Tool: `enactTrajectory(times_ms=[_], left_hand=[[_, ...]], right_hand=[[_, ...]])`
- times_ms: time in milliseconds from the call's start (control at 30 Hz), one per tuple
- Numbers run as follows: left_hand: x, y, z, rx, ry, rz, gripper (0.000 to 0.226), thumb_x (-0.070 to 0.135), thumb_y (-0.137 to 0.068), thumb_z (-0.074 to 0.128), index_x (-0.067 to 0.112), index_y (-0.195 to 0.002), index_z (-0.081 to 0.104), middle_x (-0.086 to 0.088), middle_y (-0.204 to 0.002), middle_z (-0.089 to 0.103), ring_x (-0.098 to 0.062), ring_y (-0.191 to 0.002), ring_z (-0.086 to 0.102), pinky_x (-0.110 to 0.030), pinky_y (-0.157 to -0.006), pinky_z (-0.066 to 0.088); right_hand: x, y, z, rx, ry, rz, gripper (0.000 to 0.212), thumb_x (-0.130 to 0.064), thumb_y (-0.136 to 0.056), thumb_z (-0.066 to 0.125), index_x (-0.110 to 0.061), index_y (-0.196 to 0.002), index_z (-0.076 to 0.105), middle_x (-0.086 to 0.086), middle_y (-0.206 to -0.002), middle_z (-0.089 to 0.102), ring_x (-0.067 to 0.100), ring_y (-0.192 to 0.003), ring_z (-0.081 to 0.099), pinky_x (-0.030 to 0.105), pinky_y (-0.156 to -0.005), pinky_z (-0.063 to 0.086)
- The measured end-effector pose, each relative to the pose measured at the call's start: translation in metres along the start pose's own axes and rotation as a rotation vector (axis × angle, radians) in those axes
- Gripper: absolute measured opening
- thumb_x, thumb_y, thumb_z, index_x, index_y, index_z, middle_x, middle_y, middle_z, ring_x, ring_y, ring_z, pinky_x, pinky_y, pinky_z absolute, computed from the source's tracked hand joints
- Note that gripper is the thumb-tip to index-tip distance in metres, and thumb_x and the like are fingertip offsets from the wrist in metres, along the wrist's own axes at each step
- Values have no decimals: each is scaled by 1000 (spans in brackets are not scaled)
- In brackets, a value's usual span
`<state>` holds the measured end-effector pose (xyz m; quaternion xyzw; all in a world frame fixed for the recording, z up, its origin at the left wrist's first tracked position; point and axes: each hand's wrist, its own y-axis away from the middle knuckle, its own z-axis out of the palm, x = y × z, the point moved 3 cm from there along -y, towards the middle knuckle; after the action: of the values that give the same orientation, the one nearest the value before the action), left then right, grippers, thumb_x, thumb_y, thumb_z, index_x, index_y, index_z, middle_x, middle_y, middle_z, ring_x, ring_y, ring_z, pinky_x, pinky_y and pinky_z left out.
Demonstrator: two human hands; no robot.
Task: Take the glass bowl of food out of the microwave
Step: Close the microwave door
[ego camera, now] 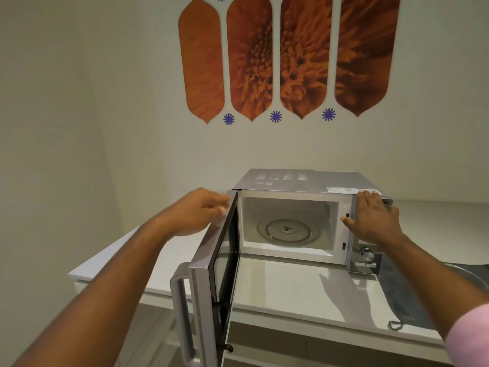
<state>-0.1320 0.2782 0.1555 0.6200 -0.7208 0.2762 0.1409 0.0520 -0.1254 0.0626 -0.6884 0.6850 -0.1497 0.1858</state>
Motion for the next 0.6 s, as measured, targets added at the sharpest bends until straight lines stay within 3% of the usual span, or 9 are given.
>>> enactTrajectory(times_ms=[67, 133, 200, 300, 433, 600], left_hand=[[-17, -4, 9, -56, 9, -26, 38, 8, -103, 55, 24, -134, 71, 9, -135, 72, -11, -125, 67, -41, -118, 46], [-26, -7, 14, -58, 62, -22, 50, -1, -99, 51, 37, -113, 81, 15, -120, 79, -9, -116, 73, -37, -113, 51], [-31, -11, 15, -19, 170, -46, 50, -4, -98, 52, 33, -105, 84, 12, -113, 82, -9, -112, 75, -39, -113, 52], [-30, -14, 19, 3, 224, -50, 45, -7, -98, 51, 23, -112, 82, 10, -115, 81, -5, -112, 74, -35, -113, 52], [-19, -17, 32, -6, 158, 7, 61, -12, -93, 42, 29, -121, 78, 17, -123, 77, 2, -119, 68, -28, -114, 49], [-3, -35, 58, -54, 36, 84, 63, -10, -94, 42, 29, -134, 71, 10, -145, 66, -11, -139, 56, -30, -119, 43]], right_hand=[[0, 0, 1, -2, -2, -1, 91, -66, -90, 57, -16, -158, 23, 7, -165, 32, 30, -154, 27, 58, -113, 37], [1, 0, 2, 6, -5, 0, 91, -66, -91, 57, -15, -158, 24, 7, -165, 32, 30, -153, 28, 58, -113, 38], [0, 0, 3, 10, 6, 0, 90, -66, -91, 56, -15, -158, 24, 7, -164, 33, 30, -153, 28, 58, -113, 37], [-1, -1, 3, 12, 12, 3, 88, -65, -93, 54, -15, -158, 24, 7, -165, 32, 29, -154, 27, 58, -113, 36], [2, -3, 4, 10, 3, 9, 82, -63, -96, 49, -15, -159, 25, 7, -166, 31, 29, -154, 27, 59, -113, 35], [8, -9, 0, -6, -43, 2, 69, -59, -102, 34, -18, -158, 29, 6, -166, 32, 28, -154, 28, 60, -114, 32]])
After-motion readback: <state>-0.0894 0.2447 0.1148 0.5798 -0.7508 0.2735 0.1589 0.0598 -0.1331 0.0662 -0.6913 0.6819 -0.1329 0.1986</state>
